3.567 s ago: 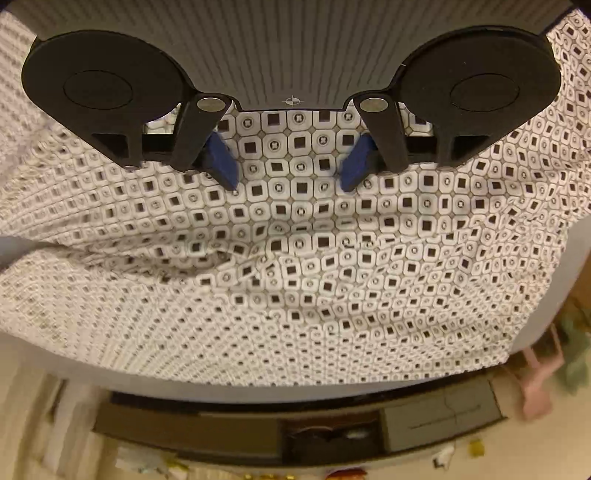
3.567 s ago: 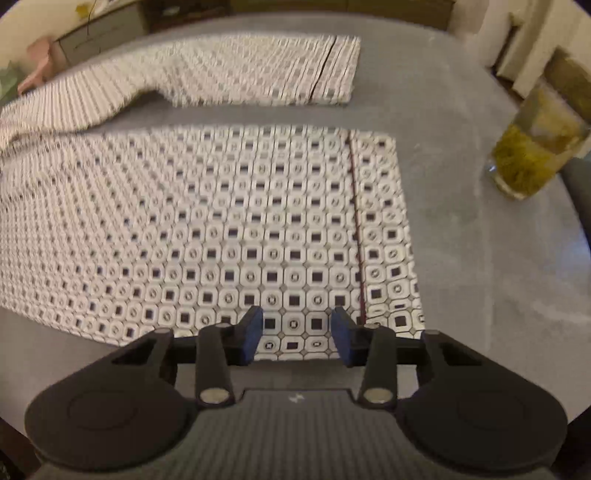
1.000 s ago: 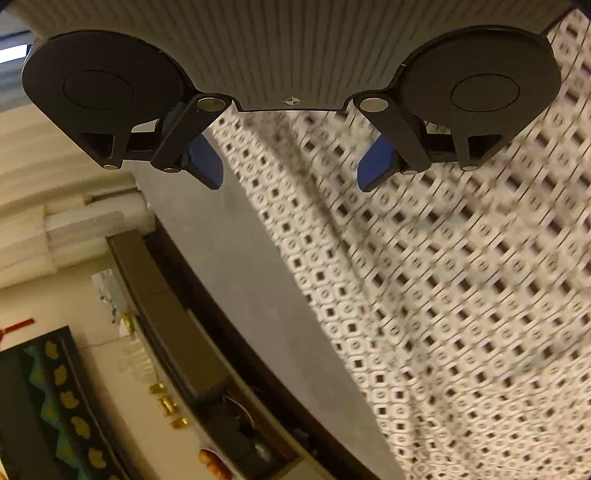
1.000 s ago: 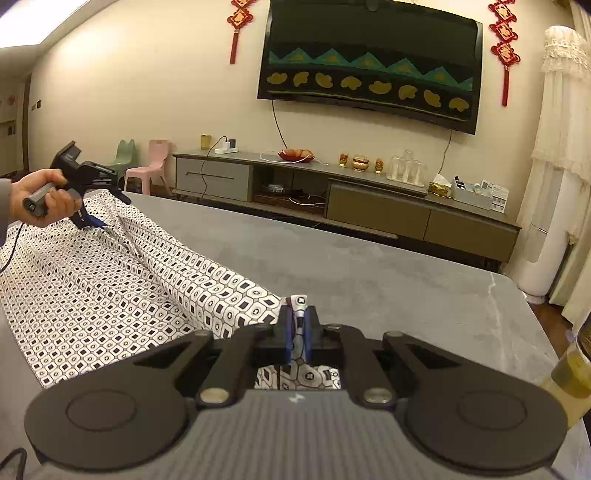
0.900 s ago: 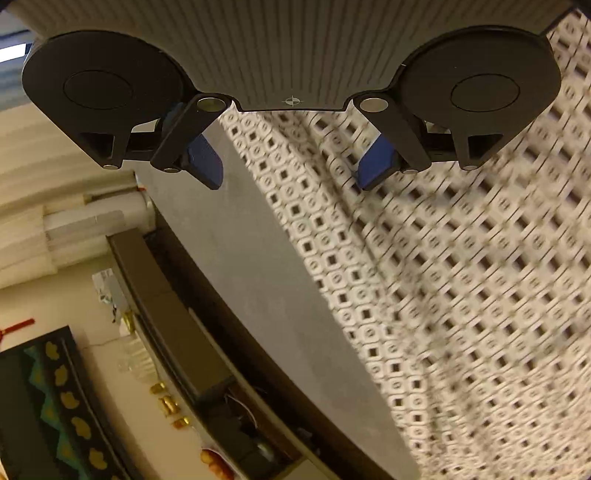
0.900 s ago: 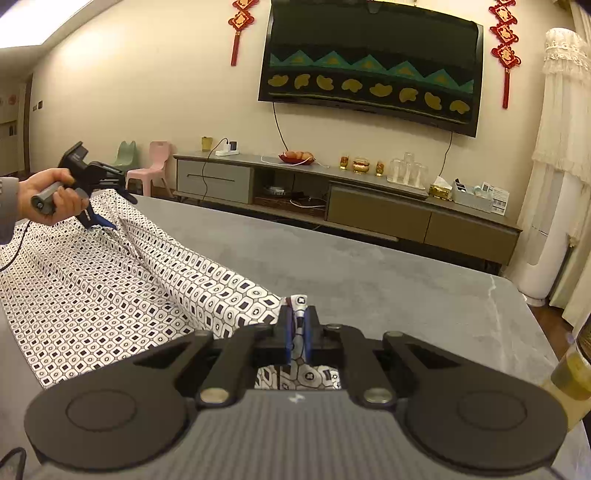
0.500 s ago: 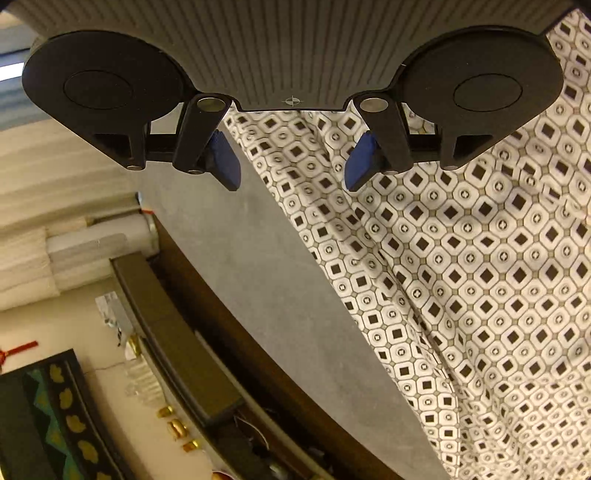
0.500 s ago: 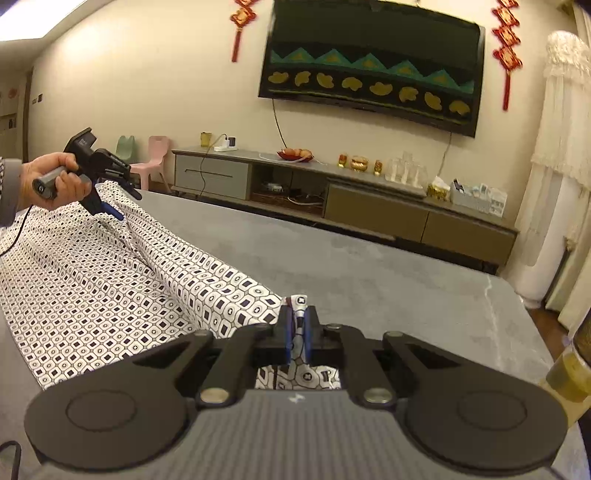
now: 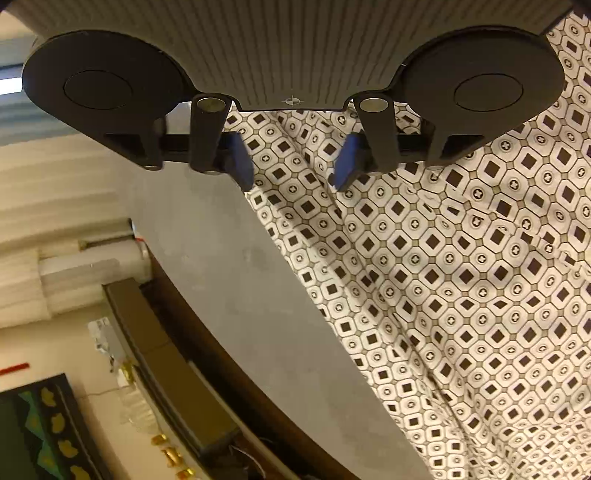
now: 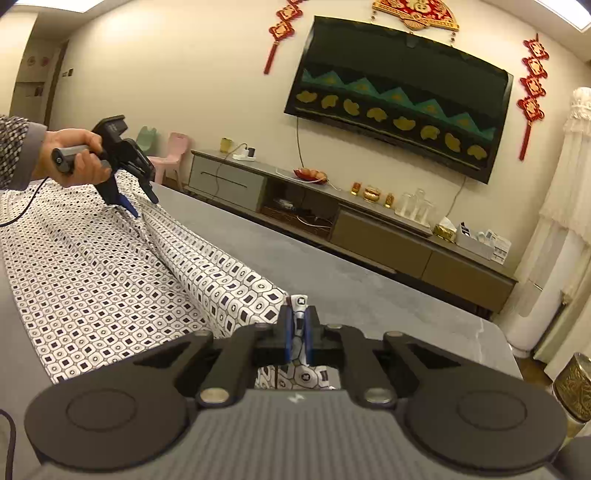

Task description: Fold clothes

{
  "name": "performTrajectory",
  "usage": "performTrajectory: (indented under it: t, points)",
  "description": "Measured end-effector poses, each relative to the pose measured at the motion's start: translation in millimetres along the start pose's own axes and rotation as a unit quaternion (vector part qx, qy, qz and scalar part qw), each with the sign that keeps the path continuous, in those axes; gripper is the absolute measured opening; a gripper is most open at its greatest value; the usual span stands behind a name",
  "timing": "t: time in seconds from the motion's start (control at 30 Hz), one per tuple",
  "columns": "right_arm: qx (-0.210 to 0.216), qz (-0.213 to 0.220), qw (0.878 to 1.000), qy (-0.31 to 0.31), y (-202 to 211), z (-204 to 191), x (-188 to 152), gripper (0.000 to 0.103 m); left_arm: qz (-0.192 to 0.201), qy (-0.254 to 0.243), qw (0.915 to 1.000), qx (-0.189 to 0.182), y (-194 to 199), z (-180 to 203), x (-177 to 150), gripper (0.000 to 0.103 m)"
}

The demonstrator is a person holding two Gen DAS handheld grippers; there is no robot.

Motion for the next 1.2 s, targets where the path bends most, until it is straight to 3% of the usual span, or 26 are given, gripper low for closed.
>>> performTrajectory:
  t: [0.07, 0.1, 0.23, 0.3, 0.33, 0.37, 0.5, 0.6, 0.67, 0.7, 0.8, 0.9, 1.0, 1.07, 1.13, 1.2]
  points:
    - [-0.001, 0.002, 1.0, 0.003, 1, -1, 1, 0.007, 0.012, -0.008, 0.9998, 0.011, 4, 2, -1, 0.01]
    - [-0.002, 0.001, 1.0, 0.003, 1, -1, 2, 0.007, 0.02, -0.017, 0.9995, 0.016, 6, 4, -2, 0.003]
    - [0.001, -0.004, 1.0, -0.001, -3, -2, 0, 0.007, 0.031, -0.028, 0.9988, 0.024, 9, 9, -1, 0.0]
    - [0.001, -0.006, 1.0, 0.002, -4, -4, -1, 0.007, 0.027, -0.014, 0.9995, 0.01, 12, 8, 1, 0.012]
    - [0.001, -0.005, 1.0, 0.004, -3, -5, 0, 0.007, 0.024, -0.007, 0.9997, 0.003, 13, 7, 1, 0.041]
    - [0.001, -0.003, 1.0, 0.008, -2, -7, 0, 0.007, 0.022, 0.0, 0.9998, -0.003, 14, 7, 2, 0.062]
    - [0.0, 0.003, 1.0, 0.018, 2, -11, 2, 0.007, 0.009, -0.003, 0.9997, 0.021, 2, 11, 3, 0.069]
    - [-0.004, 0.011, 1.0, 0.019, 6, -9, 3, 0.007, 0.004, 0.003, 0.9986, 0.054, -10, 10, 2, 0.057]
    - [-0.003, 0.024, 1.0, 0.014, 11, -7, 4, 0.007, 0.011, 0.006, 0.9978, 0.065, -14, 8, 1, 0.012]
    - [-0.003, 0.03, 0.999, 0.012, 13, -6, 5, 0.007, 0.014, 0.001, 0.9977, 0.066, -13, 9, 1, 0.0]
    - [0.001, 0.031, 1.0, 0.007, 12, -1, 5, 0.007, 0.028, -0.02, 0.9973, 0.065, -7, 15, 0, 0.0]
    - [-0.012, 0.002, 1.0, 0.006, -6, 2, 4, 0.007, 0.049, -0.028, 0.9971, 0.051, 10, 27, 6, 0.0]
    - [-0.068, -0.005, 0.996, 0.05, -29, 14, 21, 0.007, 0.084, -0.029, 0.9959, -0.019, 51, 48, 5, 0.0]
    - [-0.103, 0.029, 0.993, 0.051, -23, 29, 42, 0.006, 0.101, -0.042, 0.9917, -0.068, 92, 54, -6, 0.0]
    - [-0.115, 0.066, 0.988, 0.083, 0, 30, 56, 0.006, 0.108, -0.062, 0.9869, -0.103, 133, 38, -29, 0.0]
    - [-0.105, 0.067, 0.984, 0.129, 18, 21, 51, 0.007, 0.103, -0.081, 0.9866, -0.098, 158, 0, -62, 0.0]
Point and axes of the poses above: each gripper's, at about its wrist camera, not at the fingertips, and y roughly against the way its jaws point, z to its right, x to its top, the point moved 3 cm from there along -y, roughly the way its jaws point, and after that the axes turned 12 degrees about y, right-handed, at the moved point
